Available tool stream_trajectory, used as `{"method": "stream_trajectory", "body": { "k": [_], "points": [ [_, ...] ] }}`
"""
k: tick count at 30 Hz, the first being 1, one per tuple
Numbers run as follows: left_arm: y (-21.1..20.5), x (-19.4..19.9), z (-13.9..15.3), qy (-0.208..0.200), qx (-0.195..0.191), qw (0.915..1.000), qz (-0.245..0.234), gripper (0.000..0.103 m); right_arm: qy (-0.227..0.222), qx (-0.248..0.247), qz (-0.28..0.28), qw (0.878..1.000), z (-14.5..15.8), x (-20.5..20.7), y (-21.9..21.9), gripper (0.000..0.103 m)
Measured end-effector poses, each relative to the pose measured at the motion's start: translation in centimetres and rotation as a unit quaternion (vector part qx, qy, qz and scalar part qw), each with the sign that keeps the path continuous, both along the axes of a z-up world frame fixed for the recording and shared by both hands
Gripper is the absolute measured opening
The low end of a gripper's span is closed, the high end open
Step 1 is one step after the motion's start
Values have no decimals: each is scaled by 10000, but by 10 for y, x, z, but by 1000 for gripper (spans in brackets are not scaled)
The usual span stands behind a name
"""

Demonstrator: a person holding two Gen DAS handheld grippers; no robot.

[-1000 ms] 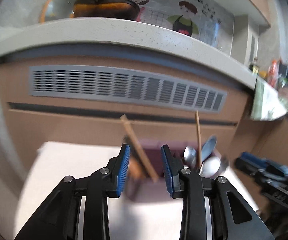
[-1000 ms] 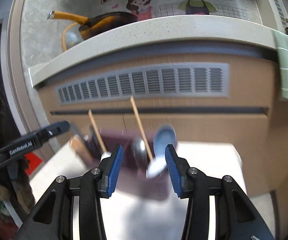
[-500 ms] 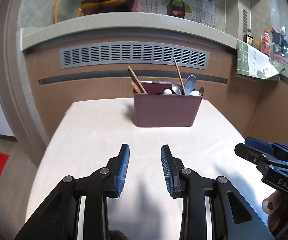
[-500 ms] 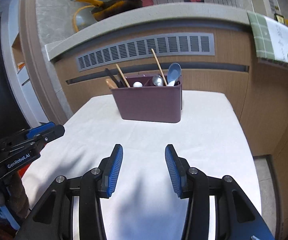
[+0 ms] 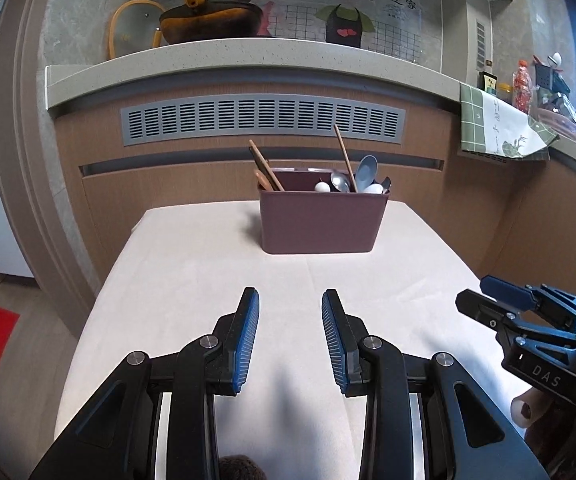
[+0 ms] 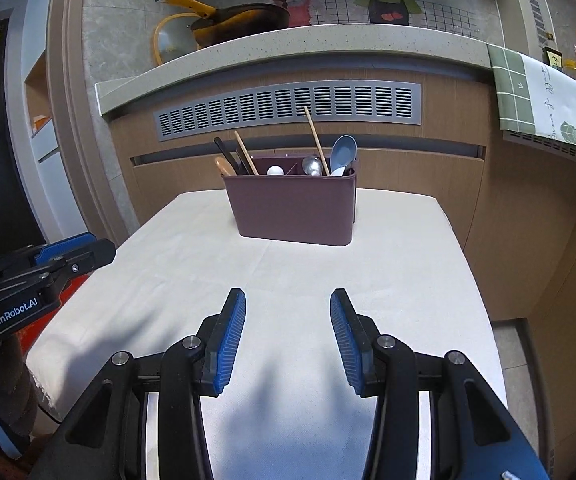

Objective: Organize utensils

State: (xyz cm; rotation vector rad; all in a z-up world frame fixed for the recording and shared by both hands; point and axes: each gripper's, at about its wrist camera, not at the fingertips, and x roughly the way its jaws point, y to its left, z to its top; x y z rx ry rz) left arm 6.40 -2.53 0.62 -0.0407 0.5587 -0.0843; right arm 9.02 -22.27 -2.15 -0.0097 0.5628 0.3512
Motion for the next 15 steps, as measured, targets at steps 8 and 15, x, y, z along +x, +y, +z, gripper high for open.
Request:
{"method": "stream_trajectory", "body": {
  "k": [8, 15],
  "points": [
    [-1, 1, -2, 63, -38, 10000, -5, 34, -12, -13, 26, 10000, 0, 0, 0, 42],
    [0, 3, -4, 86, -48, 10000, -14, 34, 2, -18, 28, 10000, 0, 1, 0, 42]
  ]
}}
